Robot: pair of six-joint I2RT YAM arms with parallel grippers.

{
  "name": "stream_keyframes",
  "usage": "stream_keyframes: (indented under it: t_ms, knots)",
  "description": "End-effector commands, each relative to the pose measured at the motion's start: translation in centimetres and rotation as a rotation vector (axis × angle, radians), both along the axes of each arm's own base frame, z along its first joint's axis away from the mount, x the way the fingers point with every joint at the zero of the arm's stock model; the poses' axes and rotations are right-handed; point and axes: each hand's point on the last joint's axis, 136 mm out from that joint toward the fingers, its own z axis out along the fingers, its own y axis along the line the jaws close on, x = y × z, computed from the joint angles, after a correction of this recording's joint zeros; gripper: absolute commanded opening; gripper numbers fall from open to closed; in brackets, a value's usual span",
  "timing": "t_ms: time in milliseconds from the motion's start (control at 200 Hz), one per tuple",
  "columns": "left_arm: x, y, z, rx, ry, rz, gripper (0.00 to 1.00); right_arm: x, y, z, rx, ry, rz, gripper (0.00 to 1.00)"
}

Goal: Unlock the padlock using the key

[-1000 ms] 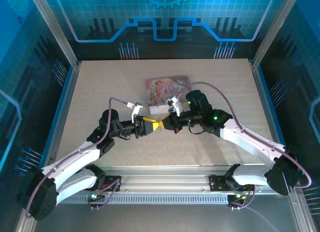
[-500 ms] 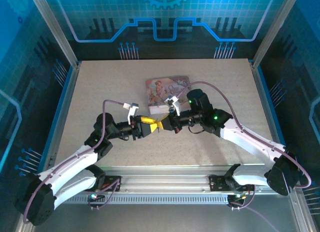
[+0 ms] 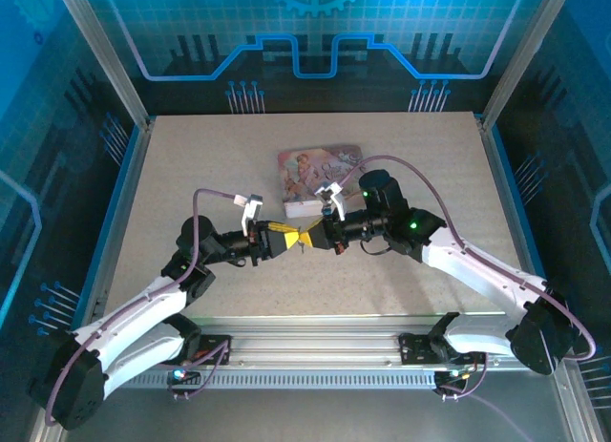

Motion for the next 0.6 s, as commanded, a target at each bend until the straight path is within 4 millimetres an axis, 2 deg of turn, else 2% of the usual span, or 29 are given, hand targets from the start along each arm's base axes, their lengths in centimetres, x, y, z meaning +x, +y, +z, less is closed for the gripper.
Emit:
stream_keyframes:
  t_ms: [0, 175, 365, 470, 535, 595]
  knots:
    - [-1.0, -0.3, 0.7, -0.018, -0.034, -0.064, 0.16, 0.6, -0.5, 0.3, 0.011, -0.013, -0.036, 0.0]
    - [-0.9, -0.6, 0.5, -0.008, -0.023, -0.082, 0.0, 0.9, -0.7, 0.3, 0.004, -0.022, -0.057, 0.0]
    - [-0.8, -0.6, 0.1, 0.041, -0.034, -0.076, 0.0, 1.0, -1.3, 0.1, -0.022, -0.035, -0.084, 0.0]
    - [-0.8, -0.4, -0.1, 0.127, -0.071, -0.066, 0.0, 0.7, -2.3, 0.2, -0.064, -0.062, -0.082, 0.31]
    - [-1.0, -0.1, -0.2, 0.186, -0.104, -0.063, 0.0, 0.4, -3.4, 0.8, -0.094, -0.089, -0.08, 0.4]
    - [-1.4, -0.1, 0.3, 0.218, -0.151, -0.083, 0.0, 0.3, -4.4, 1.7, -0.094, -0.103, -0.077, 0.43]
